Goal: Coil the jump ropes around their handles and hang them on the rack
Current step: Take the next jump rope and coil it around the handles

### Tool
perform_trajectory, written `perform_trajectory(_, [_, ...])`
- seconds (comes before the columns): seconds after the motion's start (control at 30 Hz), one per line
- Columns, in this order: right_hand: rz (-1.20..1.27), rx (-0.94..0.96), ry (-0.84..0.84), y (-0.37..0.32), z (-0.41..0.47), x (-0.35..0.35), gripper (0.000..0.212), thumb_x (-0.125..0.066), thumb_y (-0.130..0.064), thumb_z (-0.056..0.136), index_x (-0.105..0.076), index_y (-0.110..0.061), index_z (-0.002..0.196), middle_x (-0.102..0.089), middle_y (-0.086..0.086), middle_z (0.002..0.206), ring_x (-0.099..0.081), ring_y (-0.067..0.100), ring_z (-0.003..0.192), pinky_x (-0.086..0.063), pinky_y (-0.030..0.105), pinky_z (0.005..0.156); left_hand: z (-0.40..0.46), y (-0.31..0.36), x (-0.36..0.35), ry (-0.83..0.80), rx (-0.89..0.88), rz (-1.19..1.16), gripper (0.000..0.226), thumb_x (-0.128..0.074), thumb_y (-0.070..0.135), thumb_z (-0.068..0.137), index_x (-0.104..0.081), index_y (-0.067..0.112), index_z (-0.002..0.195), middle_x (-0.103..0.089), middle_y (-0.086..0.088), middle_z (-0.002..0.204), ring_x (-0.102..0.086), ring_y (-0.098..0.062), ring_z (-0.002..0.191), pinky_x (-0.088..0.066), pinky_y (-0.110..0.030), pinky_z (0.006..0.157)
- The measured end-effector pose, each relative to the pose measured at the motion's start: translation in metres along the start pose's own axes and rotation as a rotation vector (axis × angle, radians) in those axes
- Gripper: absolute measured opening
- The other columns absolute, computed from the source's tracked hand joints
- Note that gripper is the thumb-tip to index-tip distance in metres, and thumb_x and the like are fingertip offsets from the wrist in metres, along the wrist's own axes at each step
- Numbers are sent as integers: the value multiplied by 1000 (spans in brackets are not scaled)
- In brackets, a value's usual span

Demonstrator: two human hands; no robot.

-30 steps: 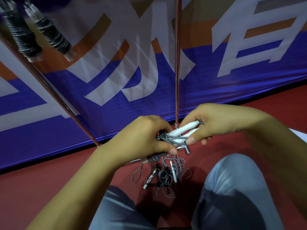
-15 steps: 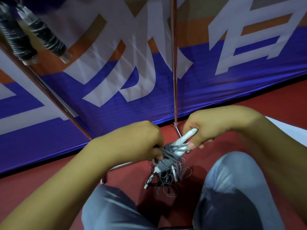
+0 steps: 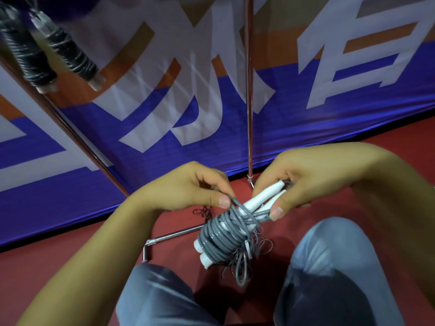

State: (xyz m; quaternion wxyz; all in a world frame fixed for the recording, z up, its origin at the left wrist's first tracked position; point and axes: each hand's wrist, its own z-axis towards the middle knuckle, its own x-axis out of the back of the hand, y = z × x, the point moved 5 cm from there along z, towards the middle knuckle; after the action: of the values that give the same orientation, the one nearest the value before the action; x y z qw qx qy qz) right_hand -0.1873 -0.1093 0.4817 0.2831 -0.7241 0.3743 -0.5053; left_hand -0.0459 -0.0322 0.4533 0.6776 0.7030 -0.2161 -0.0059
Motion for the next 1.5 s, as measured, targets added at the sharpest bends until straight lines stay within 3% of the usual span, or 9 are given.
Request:
perform_trajectory(0.23, [9,59,84,-5,-3,-6,19,-71,-11,83,-72,-13,102,-66,14,80,-55,6,54,-45,21,53,0,-27,-39,-30,-2,-662,19,-74,34,79,-68,17,82,-63,-1,80,-60,-12,70,-50,-23,66])
perform_trajectory(0.4, [21,67,183,-1,-1,-6,22,-72,-12,82,-73,-22,102,-69,11,83,-57,12,56,-48,29,58,-5,-25,-42,-82,66,-902,19,-70,28,83,-61,11,87,-67,-21,85,-69,-36,79,-59,-39,66])
perform_trajectory(0.57, [-20,45,301,8,6,-2,31,-76,-17,79,-72,-37,102,-71,1,89,-64,12,68,-52,32,68,-7,-16,-17,172,54,-472,24,-80,35,72,-66,17,77,-67,-12,87,-65,-23,78,-54,-33,70])
perform_trajectory(0.67, [-28,-8,252,11,3,-1,44,-76,-42,66,-67,-43,109,-67,-26,96,-63,-5,89,-47,14,78,-11,-4,-8,232,33,-32,23,-78,33,71,-65,15,77,-67,-18,95,-64,-31,87,-52,-48,83])
perform_trajectory(0.87, [113,-131,259,23,11,-3,59,-65,-54,60,-60,-36,116,-69,-11,90,-61,-5,70,-46,10,68,-10,15,-18,202,-19,409,19,-77,38,69,-64,26,76,-64,1,94,-63,-19,90,-51,-39,82])
perform_trajectory(1.03, [38,-138,133,25,17,-10,24,-68,-44,79,-71,-22,86,-68,0,76,-57,4,69,-44,26,70,-7,20,-25,209,-4,469,23,-79,33,67,-56,37,72,-62,5,94,-61,-12,87,-51,-31,78])
perform_trajectory(1.23, [69,-133,134,33,21,-15,15,-72,-26,82,-68,-15,91,-69,9,84,-59,10,72,-48,32,71,-2,17,-25,274,75,486,40,-88,36,59,-48,34,65,-61,3,82,-56,-12,70,-49,-34,65])
perform_trajectory(1.37, [207,-144,108,35,19,-19,6,-67,-13,86,-67,-11,92,-69,-3,71,-64,7,66,-50,20,59,-3,13,-25,225,24,425,35,-83,44,57,-51,34,64,-60,2,84,-57,-13,74,-48,-30,66])
perform_trajectory(1.5, [190,-69,93,31,17,-15,18,-71,-24,83,-74,-14,97,-70,17,82,-63,23,70,-49,26,56,-5,16,-27,120,-22,313,25,-81,35,64,-56,31,68,-59,-2,90,-58,-13,80,-47,-22,73])
